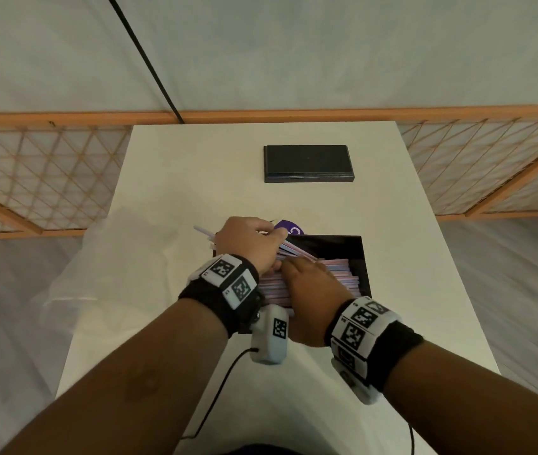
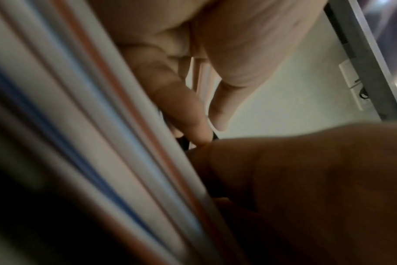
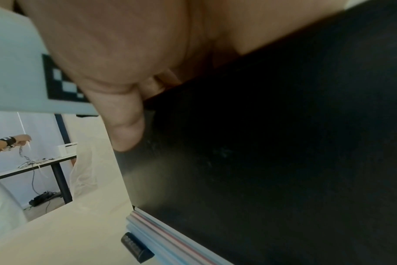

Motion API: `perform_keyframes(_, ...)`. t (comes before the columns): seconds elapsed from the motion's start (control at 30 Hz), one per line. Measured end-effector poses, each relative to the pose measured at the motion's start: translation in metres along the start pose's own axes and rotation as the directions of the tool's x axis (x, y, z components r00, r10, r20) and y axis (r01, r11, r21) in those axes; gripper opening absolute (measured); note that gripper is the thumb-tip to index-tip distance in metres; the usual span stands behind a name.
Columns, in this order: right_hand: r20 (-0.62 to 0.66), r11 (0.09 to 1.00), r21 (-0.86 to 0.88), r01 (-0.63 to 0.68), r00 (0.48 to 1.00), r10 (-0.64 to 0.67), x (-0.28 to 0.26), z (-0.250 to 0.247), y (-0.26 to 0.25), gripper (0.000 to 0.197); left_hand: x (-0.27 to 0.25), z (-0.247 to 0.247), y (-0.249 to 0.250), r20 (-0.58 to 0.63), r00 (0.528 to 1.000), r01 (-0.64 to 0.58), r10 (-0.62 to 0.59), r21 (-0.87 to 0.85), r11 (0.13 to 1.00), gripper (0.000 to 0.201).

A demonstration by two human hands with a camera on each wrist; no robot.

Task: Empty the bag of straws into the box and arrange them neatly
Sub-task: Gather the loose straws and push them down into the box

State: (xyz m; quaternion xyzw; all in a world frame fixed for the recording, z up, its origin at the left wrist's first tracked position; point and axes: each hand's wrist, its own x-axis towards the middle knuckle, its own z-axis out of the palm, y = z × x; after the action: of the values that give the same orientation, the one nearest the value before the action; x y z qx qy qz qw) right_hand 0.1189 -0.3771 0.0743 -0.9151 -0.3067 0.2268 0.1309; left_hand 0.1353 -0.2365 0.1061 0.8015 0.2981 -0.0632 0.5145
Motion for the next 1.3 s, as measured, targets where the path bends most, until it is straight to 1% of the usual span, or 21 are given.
perform_keyframes(0.07,0.007,1.0,0.013,-0.007,1.0,0.007,0.001,-0.001,0.0,0.081,0.0,0.002,0.0,-0.007,0.998,-0.059,0.059,0.042,0.997,0.011)
perform_keyframes(0.1,0.008,1.0,0.019,-0.009,1.0,0.009,0.001,-0.001,0.0,0.082,0.001,0.002,0.0,-0.011,0.997,-0.076,0.077,0.053,0.996,0.008)
perform_keyframes(0.17,-0.004,0.999,0.038,-0.011,1.0,0.011,0.0,-0.004,0.0,0.081,0.001,0.002,0.0,-0.017,0.996,-0.087,0.088,0.071,0.994,0.016)
perform_keyframes(0.27,-0.02,0.995,0.096,-0.02,1.0,0.022,-0.005,-0.013,0.002,0.085,0.0,-0.002,0.001,-0.039,0.989,-0.138,0.145,0.143,0.98,0.012)
perform_keyframes(0.4,-0.03,0.994,0.106,-0.041,0.999,0.044,-0.014,-0.032,0.008,0.085,-0.011,-0.021,0.005,-0.057,0.971,-0.215,0.231,0.208,0.954,0.006)
perform_keyframes(0.47,-0.06,0.987,0.156,-0.027,0.998,0.037,-0.02,-0.042,0.011,0.085,-0.017,-0.035,0.008,-0.063,0.962,-0.246,0.265,0.221,0.944,0.011)
perform_keyframes(0.53,-0.097,0.985,0.173,-0.009,0.995,0.026,-0.023,-0.05,0.013,0.083,-0.023,-0.051,0.009,-0.043,0.961,-0.26,0.273,0.194,0.946,0.015)
perform_keyframes(0.63,-0.162,0.984,0.176,-0.027,0.985,0.056,-0.019,-0.055,0.012,0.073,-0.032,-0.067,0.008,-0.019,0.964,-0.264,0.266,0.065,0.962,0.005)
perform_keyframes(0.7,-0.197,0.985,0.171,-0.029,0.978,0.063,-0.013,-0.055,0.009,0.068,-0.036,-0.073,0.008,-0.023,0.962,-0.272,0.272,-0.003,0.962,0.01)
perform_keyframes(0.77,-0.218,0.993,0.118,-0.028,0.974,0.053,-0.007,-0.054,0.004,0.058,-0.039,-0.076,0.01,-0.01,0.957,-0.289,0.289,-0.056,0.956,0.008)
perform_keyframes(0.8,-0.237,0.997,0.079,-0.013,0.971,0.031,-0.004,-0.053,0.001,0.05,-0.04,-0.077,0.011,0.003,0.956,-0.291,0.292,-0.077,0.954,0.008)
perform_keyframes(0.87,-0.252,0.999,0.033,-0.004,0.968,0.012,0.001,-0.053,-0.006,0.028,-0.042,-0.076,0.012,0.038,0.961,-0.27,0.275,-0.111,0.957,0.019)
perform_keyframes(0.9,-0.229,0.999,0.037,-0.014,0.973,0.022,0.002,-0.055,-0.009,0.026,-0.042,-0.074,0.011,0.044,0.96,-0.268,0.275,-0.128,0.955,0.019)
perform_keyframes(0.93,-0.197,0.999,0.046,-0.02,0.98,0.028,0.003,-0.055,-0.011,0.03,-0.042,-0.072,0.011,0.026,0.958,-0.281,0.287,-0.139,0.95,0.015)
perform_keyframes(0.97,-0.168,0.998,0.049,-0.027,0.985,0.035,0.002,-0.056,-0.013,0.033,-0.041,-0.071,0.011,-0.022,0.955,-0.296,0.296,-0.158,0.942,0.016)
perform_keyframes(1.03,-0.14,1.0,0.02,-0.021,0.99,0.023,0.0,-0.057,-0.015,0.036,-0.04,-0.069,0.009,-0.115,0.946,-0.323,0.304,-0.236,0.917,0.037)
perform_keyframes(1.07,-0.133,1.0,0.009,-0.012,0.991,0.013,-0.002,-0.057,-0.017,0.037,-0.039,-0.065,0.007,-0.127,0.935,-0.355,0.332,-0.262,0.897,0.042)
perform_keyframes(1.13,-0.122,1.0,0.021,0.011,0.993,-0.008,-0.003,-0.056,-0.025,0.04,-0.044,-0.057,0.006,-0.076,0.914,-0.404,0.398,-0.253,0.879,0.046)
perform_keyframes(1.2,-0.098,0.997,0.076,0.018,0.995,-0.01,-0.002,-0.053,-0.03,0.042,-0.049,-0.046,0.004,-0.049,0.91,-0.411,0.411,-0.231,0.882,0.047)
perform_keyframes(1.23,-0.081,0.996,0.087,0.013,0.997,-0.006,-0.001,-0.051,-0.03,0.042,-0.05,-0.044,0.002,-0.061,0.903,-0.429,0.426,-0.223,0.875,0.049)
perform_keyframes(1.3,-0.045,0.999,0.048,-0.014,0.999,0.016,0.0,-0.048,-0.026,0.041,-0.048,-0.045,-0.001,-0.129,0.882,-0.47,0.452,-0.202,0.859,0.061)
